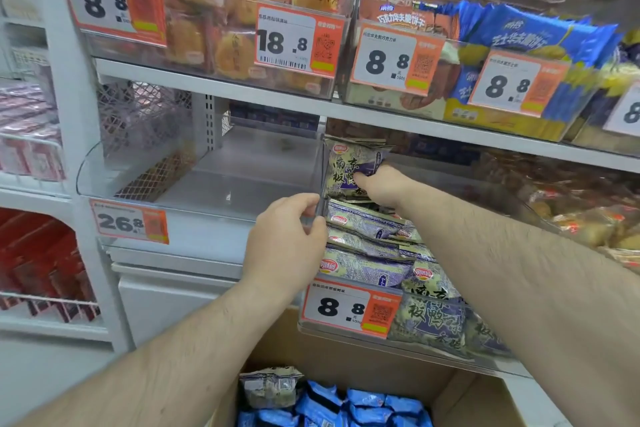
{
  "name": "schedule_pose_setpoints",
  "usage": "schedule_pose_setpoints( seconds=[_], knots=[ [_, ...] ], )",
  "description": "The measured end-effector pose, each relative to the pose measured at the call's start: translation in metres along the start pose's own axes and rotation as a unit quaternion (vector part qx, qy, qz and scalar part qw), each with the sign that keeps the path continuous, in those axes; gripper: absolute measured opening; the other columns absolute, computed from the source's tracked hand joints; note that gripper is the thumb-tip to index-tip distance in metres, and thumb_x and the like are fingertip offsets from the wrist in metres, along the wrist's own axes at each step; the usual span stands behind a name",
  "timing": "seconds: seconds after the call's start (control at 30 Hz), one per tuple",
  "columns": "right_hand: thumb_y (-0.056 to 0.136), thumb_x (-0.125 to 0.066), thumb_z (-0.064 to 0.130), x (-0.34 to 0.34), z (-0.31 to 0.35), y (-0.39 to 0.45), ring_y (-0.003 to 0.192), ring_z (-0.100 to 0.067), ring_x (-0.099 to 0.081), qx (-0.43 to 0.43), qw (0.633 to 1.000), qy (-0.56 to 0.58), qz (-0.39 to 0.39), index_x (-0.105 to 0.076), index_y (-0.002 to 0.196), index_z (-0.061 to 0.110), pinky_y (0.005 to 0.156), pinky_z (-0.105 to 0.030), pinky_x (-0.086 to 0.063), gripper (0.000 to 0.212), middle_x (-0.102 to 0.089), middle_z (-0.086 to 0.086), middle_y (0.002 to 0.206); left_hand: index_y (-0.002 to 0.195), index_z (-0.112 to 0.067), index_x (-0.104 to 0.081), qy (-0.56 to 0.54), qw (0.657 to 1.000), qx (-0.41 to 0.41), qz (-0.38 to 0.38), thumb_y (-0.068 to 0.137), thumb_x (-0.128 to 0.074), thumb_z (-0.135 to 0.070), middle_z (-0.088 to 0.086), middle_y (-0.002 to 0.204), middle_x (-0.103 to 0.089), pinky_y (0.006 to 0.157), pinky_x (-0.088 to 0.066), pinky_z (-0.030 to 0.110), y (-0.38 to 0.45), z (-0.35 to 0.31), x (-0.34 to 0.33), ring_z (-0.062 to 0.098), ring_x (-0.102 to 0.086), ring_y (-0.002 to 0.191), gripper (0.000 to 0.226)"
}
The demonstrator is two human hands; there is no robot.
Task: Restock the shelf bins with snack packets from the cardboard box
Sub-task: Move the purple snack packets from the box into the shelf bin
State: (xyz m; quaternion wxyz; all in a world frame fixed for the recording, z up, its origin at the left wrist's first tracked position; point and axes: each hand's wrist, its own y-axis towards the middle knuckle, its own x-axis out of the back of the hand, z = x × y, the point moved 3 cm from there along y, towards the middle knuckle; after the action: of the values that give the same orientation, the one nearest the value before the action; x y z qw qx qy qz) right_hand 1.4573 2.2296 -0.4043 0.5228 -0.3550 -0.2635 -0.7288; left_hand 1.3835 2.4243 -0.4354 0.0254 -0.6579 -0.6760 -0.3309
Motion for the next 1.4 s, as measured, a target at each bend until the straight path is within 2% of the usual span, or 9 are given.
schedule_pose_setpoints(
  seconds=[0.23,0.43,0.6,0.77,0.97,1.07,1.13,1.23,1.4],
  knots=[
    [0.093,-0.059,0.046,0.008,-0.009,-0.013,0.106,-0.025,-0.053,-0.061,0.996,0.072,-0.006,-0.040,0.136,-0.001,0.089,-0.038,-0.042,0.066,-0.056,-0.012,0.124,0.128,-0.025,-0.058,-0.007,1.000,-0.009,0.016,0.090,-0.060,-0.029,-0.014,0.112,-0.058,0.082,-0.041,0.022,-0.001,0.001,0.002,0.007,-0.058,0.094,0.038],
    [0.091,-0.058,0.049,0.020,-0.011,-0.058,0.098,-0.022,-0.046,-0.053,0.994,0.036,-0.085,-0.026,0.145,0.004,0.082,-0.034,-0.042,0.077,-0.052,-0.012,0.125,0.103,-0.031,-0.054,-0.021,0.991,-0.129,-0.028,0.084,-0.064,-0.023,-0.017,0.089,-0.049,0.070,-0.039,0.021,-0.022,-0.021,0.014,0.000,-0.049,0.077,0.023],
    [0.083,-0.061,0.028,0.017,-0.004,-0.138,0.077,-0.015,-0.059,0.107,0.962,0.012,-0.251,-0.064,0.080,0.019,0.066,-0.029,-0.042,0.010,-0.063,0.009,0.074,0.075,-0.028,-0.058,-0.095,0.980,-0.165,0.063,0.076,-0.058,-0.027,-0.010,0.068,-0.060,0.057,-0.044,0.025,-0.055,-0.028,0.010,0.007,-0.051,0.055,0.002],
    [0.070,-0.058,0.022,-0.023,-0.020,-0.214,0.055,-0.018,-0.051,0.265,0.917,0.032,-0.298,-0.055,0.059,0.014,0.054,-0.031,-0.043,0.014,-0.054,0.004,0.054,0.062,-0.025,-0.053,-0.055,0.958,-0.174,0.220,0.072,-0.053,-0.037,-0.012,0.053,-0.053,0.050,-0.035,0.020,-0.092,-0.009,-0.008,0.005,-0.045,0.050,0.016],
    [0.072,-0.061,0.023,-0.131,-0.113,-0.240,0.063,-0.016,-0.055,0.079,0.997,-0.001,-0.013,-0.053,0.060,0.024,0.061,-0.032,-0.046,0.014,-0.054,0.008,0.057,0.081,-0.028,-0.065,0.225,0.816,-0.083,0.526,0.080,-0.060,-0.031,-0.012,0.074,-0.066,0.071,-0.050,0.023,-0.124,0.053,-0.030,0.009,-0.062,0.074,0.006],
    [0.081,-0.065,0.024,-0.202,-0.161,-0.237,0.080,-0.021,-0.060,-0.035,0.963,-0.093,0.250,-0.064,0.086,0.021,0.065,-0.030,-0.047,0.007,-0.064,0.002,0.082,0.094,-0.025,-0.067,0.241,0.773,-0.012,0.586,0.083,-0.060,-0.026,-0.002,0.083,-0.073,0.078,-0.056,0.037,-0.130,0.077,-0.033,0.019,-0.069,0.081,0.014],
    [0.086,-0.066,0.033,-0.243,-0.178,-0.235,0.098,-0.025,-0.060,-0.028,0.927,-0.136,0.349,-0.059,0.120,0.018,0.078,-0.031,-0.049,0.038,-0.062,-0.004,0.114,0.097,-0.024,-0.066,0.245,0.768,0.001,0.592,0.085,-0.059,-0.025,0.002,0.087,-0.074,0.079,-0.056,0.038,-0.130,0.083,-0.034,0.023,-0.069,0.086,0.015],
    [0.082,-0.071,0.049,-0.286,-0.187,-0.229,0.130,-0.028,-0.044,0.011,0.900,-0.184,0.395,-0.035,0.148,0.020,0.104,-0.043,-0.040,0.081,-0.045,-0.005,0.146,0.101,-0.022,-0.065,0.242,0.769,0.025,0.591,0.087,-0.058,-0.024,0.004,0.091,-0.074,0.077,-0.056,0.033,-0.127,0.091,-0.036,0.025,-0.069,0.088,0.016],
    [0.063,-0.082,0.056,-0.315,-0.192,-0.234,0.135,-0.032,-0.028,0.072,0.866,-0.306,0.388,-0.031,0.146,0.016,0.115,-0.051,-0.017,0.105,-0.041,-0.012,0.140,0.104,-0.020,-0.067,0.254,0.776,0.034,0.577,0.088,-0.059,-0.022,-0.007,0.089,-0.070,0.072,-0.049,0.024,-0.123,0.103,-0.033,0.013,-0.064,0.086,0.018]
  ],
)
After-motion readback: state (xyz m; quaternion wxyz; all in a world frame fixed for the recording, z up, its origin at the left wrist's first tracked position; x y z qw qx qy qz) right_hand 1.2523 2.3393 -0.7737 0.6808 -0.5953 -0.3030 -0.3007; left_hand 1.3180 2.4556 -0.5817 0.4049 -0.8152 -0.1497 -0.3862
